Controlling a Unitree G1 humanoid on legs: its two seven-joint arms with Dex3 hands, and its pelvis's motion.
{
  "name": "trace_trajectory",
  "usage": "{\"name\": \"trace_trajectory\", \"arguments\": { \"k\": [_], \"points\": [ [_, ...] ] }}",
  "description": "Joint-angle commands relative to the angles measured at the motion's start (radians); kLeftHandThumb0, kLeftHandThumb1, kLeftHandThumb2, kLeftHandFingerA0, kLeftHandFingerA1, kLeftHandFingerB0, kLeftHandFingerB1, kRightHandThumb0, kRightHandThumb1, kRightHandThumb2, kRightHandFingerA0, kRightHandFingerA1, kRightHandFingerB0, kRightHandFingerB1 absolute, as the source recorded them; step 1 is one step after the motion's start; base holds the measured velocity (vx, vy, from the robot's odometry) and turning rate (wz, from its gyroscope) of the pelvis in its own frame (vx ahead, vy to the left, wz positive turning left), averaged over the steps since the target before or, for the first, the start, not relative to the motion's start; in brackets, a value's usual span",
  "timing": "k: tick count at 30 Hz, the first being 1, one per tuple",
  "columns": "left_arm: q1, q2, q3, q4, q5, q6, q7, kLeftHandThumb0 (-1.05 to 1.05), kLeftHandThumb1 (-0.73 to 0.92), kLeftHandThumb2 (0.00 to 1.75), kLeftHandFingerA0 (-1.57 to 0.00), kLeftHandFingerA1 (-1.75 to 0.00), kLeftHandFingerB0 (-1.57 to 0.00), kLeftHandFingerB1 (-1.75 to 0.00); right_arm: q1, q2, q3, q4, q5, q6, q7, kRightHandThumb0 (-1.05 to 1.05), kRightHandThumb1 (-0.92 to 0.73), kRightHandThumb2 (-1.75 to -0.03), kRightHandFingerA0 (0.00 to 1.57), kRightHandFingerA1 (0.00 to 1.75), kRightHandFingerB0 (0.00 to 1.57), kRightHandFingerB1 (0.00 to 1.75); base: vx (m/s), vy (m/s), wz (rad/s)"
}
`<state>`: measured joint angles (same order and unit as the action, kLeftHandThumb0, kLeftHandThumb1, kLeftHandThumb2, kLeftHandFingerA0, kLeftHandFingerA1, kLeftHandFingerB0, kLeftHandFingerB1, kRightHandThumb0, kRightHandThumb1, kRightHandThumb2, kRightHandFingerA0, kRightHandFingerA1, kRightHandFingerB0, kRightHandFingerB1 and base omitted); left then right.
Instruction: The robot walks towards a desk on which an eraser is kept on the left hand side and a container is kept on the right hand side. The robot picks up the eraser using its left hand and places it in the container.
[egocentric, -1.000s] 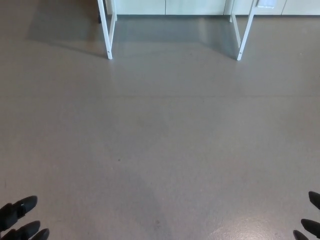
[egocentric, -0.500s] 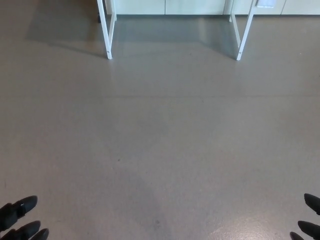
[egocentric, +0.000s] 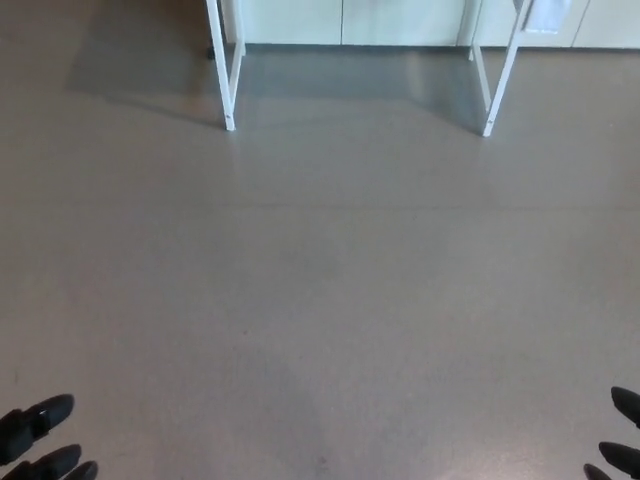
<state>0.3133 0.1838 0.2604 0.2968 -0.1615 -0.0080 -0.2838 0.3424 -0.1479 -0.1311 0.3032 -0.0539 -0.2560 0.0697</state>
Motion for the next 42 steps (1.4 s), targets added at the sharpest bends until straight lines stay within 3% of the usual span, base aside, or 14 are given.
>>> {"name": "trace_trajectory", "arguments": {
  "k": [1, 6, 7, 10, 24, 26, 28, 30, 31, 42],
  "points": [
    [-0.007, 0.016, 0.006, 0.006, -0.010, -0.020, -0.010, -0.23, 0.58, 0.58, -0.38, -0.41, -0.39, -0.34, -0.011, -0.002, -0.002, 0.020, 0.004, -0.043, -0.012, -0.33, -0.62, -0.58, 0.46, 0.47, 0.25, 0.36, 0.32, 0.515, -0.55],
    [-0.003, 0.016, 0.004, -0.004, -0.008, -0.014, 0.001, -0.21, 0.60, 0.58, -0.40, -0.41, -0.41, -0.34, -0.008, -0.011, 0.007, 0.009, -0.016, -0.038, -0.017, -0.34, -0.63, -0.58, 0.46, 0.48, 0.25, 0.36, 0.20, 0.263, 0.00],
    [-0.004, 0.016, 0.005, -0.003, -0.011, -0.011, 0.000, -0.27, 0.57, 0.65, -0.38, -0.44, -0.40, -0.39, -0.009, -0.008, 0.005, 0.010, -0.012, -0.036, -0.017, -0.34, -0.62, -0.58, 0.45, 0.47, 0.25, 0.36, 0.21, 0.049, 0.11],
    [-0.006, 0.020, 0.005, 0.001, -0.007, -0.020, 0.001, -0.22, 0.60, 0.58, -0.40, -0.40, -0.40, -0.34, -0.020, -0.003, 0.005, 0.015, -0.006, -0.031, -0.013, -0.32, -0.62, -0.58, 0.45, 0.46, 0.24, 0.36, 0.18, 0.004, 0.11],
    [-0.012, 0.023, 0.006, 0.003, -0.002, -0.024, 0.011, -0.22, 0.59, 0.58, -0.41, -0.40, -0.40, -0.34, -0.028, 0.001, 0.007, 0.016, -0.002, -0.040, -0.011, -0.34, -0.63, -0.58, 0.44, 0.47, 0.24, 0.36, 0.27, -0.187, 0.11],
    [-0.010, 0.023, 0.007, 0.008, -0.007, -0.037, 0.001, -0.28, 0.56, 0.65, -0.38, -0.44, -0.40, -0.39, -0.028, 0.001, 0.007, 0.016, -0.002, -0.041, -0.011, -0.33, -0.63, -0.58, 0.44, 0.47, 0.23, 0.36, 0.22, -0.040, -0.08],
    [-0.005, 0.021, 0.008, 0.001, -0.006, -0.026, 0.008, -0.22, 0.58, 0.58, -0.42, -0.40, -0.42, -0.35, -0.026, -0.001, 0.008, 0.019, -0.004, -0.041, -0.010, -0.34, -0.63, -0.58, 0.45, 0.47, 0.23, 0.36, 0.24, 0.067, -0.15],
    [-0.005, 0.020, 0.010, -0.002, -0.016, -0.018, 0.000, -0.28, 0.55, 0.65, -0.39, -0.45, -0.41, -0.40, -0.028, -0.002, 0.008, 0.024, -0.008, -0.045, -0.013, -0.33, -0.63, -0.58, 0.46, 0.46, 0.24, 0.36, 0.25, 0.129, -0.14],
    [-0.006, 0.021, 0.010, -0.001, -0.017, -0.017, 0.000, -0.22, 0.58, 0.58, -0.42, -0.41, -0.42, -0.34, -0.029, -0.001, 0.007, 0.025, -0.005, -0.046, -0.011, -0.33, -0.63, -0.58, 0.45, 0.46, 0.24, 0.36, 0.30, 0.164, -0.15],
    [-0.003, 0.029, 0.006, 0.008, -0.005, -0.036, -0.001, -0.22, 0.59, 0.58, -0.42, -0.41, -0.42, -0.34, -0.025, -0.006, 0.014, 0.023, -0.013, -0.042, -0.013, -0.32, -0.63, -0.58, 0.45, 0.46, 0.23, 0.35, 0.32, 0.118, -0.10]
  ]
}}
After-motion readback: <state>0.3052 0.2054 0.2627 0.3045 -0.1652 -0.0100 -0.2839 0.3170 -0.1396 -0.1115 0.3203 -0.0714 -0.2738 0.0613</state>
